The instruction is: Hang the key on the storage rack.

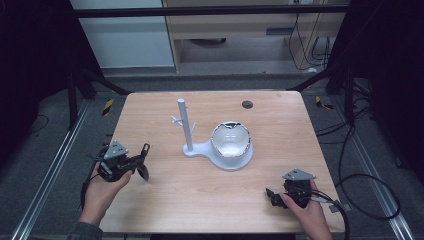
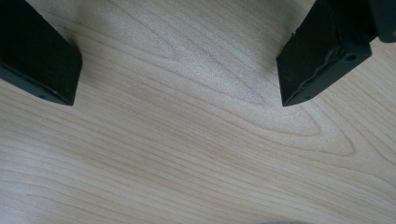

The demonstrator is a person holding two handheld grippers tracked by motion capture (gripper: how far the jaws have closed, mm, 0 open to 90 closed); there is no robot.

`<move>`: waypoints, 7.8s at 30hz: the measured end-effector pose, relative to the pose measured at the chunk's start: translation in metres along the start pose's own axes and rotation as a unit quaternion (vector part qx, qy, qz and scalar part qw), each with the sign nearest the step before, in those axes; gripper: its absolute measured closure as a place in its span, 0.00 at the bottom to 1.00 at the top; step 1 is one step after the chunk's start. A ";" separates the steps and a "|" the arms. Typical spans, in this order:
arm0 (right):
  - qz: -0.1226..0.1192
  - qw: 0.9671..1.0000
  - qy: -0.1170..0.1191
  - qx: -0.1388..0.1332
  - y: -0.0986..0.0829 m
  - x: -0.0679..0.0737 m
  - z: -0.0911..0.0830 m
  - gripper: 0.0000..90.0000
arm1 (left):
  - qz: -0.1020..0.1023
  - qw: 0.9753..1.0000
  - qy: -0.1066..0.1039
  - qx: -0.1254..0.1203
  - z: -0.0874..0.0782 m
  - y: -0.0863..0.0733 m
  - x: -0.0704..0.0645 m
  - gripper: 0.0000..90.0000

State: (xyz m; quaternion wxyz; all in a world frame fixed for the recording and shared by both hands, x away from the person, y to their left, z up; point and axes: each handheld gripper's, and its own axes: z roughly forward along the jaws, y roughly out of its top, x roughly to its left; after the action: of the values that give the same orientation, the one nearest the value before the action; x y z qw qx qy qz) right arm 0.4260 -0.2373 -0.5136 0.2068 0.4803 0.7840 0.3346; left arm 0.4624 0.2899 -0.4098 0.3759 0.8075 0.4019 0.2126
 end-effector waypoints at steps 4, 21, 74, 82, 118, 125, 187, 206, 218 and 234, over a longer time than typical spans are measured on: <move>0.000 1.000 0.000 0.000 0.000 0.000 0.000 0.01 | 0.005 1.000 -0.005 -0.012 0.006 0.004 -0.009 0.89; 0.001 1.000 0.000 0.000 0.000 0.000 0.000 0.01 | 0.031 0.997 -0.030 -0.062 0.015 0.024 -0.049 0.89; 0.000 1.000 0.000 0.000 0.000 0.000 0.000 0.01 | 0.036 0.992 -0.026 -0.116 -0.004 0.061 -0.054 0.89; 0.001 1.000 0.000 0.000 0.000 0.000 0.000 0.00 | 0.036 0.992 -0.020 -0.117 -0.006 0.064 -0.051 0.89; 0.000 1.000 0.000 0.000 0.000 0.000 0.000 0.01 | 0.023 0.993 -0.012 -0.112 0.007 0.079 -0.042 0.89; 0.001 1.000 0.000 0.000 0.000 0.000 0.000 0.01 | 0.021 0.994 -0.013 -0.109 0.012 0.080 -0.042 0.89; 0.000 1.000 0.001 0.000 0.000 0.000 0.000 0.01 | 0.005 0.996 -0.016 -0.089 0.059 0.084 -0.048 0.89; -0.001 1.000 0.001 0.000 0.000 0.000 0.000 0.01 | -0.002 0.995 -0.017 -0.094 0.065 0.083 -0.048 0.89; -0.001 1.000 0.001 0.000 0.000 0.000 0.000 0.01 | -0.008 0.995 -0.017 -0.097 0.068 0.084 -0.049 0.89; -0.001 1.000 0.001 0.000 0.000 0.000 0.000 0.01 | -0.017 0.995 -0.023 -0.094 0.065 0.078 -0.054 0.73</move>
State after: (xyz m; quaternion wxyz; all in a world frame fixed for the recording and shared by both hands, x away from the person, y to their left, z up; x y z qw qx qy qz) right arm 0.4258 -0.2372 -0.5136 0.2063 0.4794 0.7845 0.3349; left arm 0.5110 0.1876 -0.3915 0.4631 0.7662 0.3848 0.2245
